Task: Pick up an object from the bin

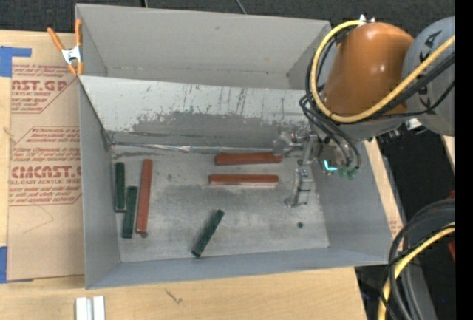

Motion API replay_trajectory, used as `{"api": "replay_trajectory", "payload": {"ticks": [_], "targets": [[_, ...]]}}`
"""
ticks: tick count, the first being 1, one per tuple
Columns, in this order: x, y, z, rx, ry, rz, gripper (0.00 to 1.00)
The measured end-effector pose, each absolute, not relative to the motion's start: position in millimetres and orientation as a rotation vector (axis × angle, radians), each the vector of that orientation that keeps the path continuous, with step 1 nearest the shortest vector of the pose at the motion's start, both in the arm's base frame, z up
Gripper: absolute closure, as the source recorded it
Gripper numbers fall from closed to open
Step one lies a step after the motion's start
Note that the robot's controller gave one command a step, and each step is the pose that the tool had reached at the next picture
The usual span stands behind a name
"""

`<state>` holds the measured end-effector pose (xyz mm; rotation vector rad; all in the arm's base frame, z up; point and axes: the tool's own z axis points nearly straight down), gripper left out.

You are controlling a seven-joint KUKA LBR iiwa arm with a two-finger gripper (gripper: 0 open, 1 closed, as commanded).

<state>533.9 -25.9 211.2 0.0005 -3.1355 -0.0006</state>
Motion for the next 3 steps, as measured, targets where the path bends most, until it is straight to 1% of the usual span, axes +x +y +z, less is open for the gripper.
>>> {"api": "replay_trajectory", "payload": {"ticks": [1,2,3], "targets": [[535.5,-26,215,0.001,-3.143,0.000,0.00],[553.7,-20,176,0.111,-3.148,0.001,0.00],[561.9,12,107,0.246,-3.138,0.001,0.00]]}}
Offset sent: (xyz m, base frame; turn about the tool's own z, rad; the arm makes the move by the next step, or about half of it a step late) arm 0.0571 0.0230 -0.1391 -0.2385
